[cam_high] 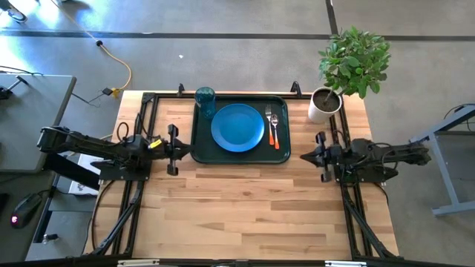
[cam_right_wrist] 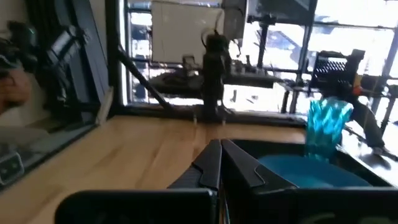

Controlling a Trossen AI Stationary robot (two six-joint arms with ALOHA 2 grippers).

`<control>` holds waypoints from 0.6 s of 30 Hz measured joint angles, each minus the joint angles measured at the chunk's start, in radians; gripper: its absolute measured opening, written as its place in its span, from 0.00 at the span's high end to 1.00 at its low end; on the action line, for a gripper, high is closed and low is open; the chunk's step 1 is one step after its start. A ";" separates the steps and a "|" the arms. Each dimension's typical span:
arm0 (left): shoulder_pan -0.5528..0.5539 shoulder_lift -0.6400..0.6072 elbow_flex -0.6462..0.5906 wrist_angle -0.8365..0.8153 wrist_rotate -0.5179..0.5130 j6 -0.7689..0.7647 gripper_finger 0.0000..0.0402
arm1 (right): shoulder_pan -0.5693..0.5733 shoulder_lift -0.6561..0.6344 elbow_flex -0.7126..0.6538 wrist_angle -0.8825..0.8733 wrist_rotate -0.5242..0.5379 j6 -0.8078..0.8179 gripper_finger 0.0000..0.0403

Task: Pick and place plate/cup/fork/spoon on tray
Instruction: Return to Home Position

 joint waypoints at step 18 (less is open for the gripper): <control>0.042 -0.258 0.001 -0.153 0.042 0.045 1.00 | 0.000 0.001 -0.028 -0.060 -0.046 -0.073 1.00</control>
